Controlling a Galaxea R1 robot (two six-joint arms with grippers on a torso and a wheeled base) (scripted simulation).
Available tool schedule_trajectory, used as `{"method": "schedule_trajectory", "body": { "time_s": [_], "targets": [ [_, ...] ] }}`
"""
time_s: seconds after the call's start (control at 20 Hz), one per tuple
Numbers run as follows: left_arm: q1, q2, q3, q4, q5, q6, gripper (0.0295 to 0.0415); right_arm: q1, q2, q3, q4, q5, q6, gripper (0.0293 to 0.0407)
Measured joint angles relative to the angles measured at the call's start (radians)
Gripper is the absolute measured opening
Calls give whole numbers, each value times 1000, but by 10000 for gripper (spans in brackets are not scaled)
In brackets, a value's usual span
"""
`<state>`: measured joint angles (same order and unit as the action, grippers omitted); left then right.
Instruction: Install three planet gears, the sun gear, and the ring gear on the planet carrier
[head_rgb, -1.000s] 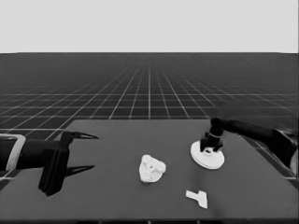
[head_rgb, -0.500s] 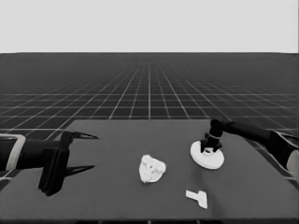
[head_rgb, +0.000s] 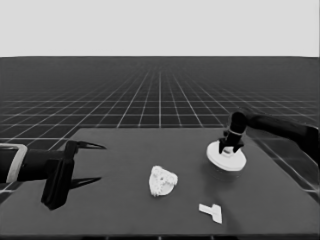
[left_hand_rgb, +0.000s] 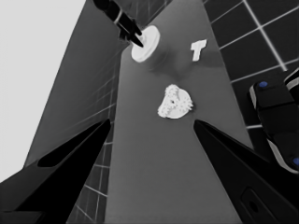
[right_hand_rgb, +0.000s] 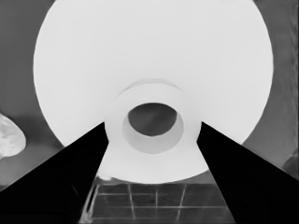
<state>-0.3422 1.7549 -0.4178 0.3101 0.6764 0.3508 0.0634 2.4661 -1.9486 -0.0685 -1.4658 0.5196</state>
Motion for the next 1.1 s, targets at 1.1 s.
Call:
{"method": "schedule_trajectory", "body": {
  "time_s": [1.1],
  "targets": [
    [0, 0, 0, 0, 0, 0, 385, -125, 580, 249, -182, -50, 835, 352]
  ]
}}
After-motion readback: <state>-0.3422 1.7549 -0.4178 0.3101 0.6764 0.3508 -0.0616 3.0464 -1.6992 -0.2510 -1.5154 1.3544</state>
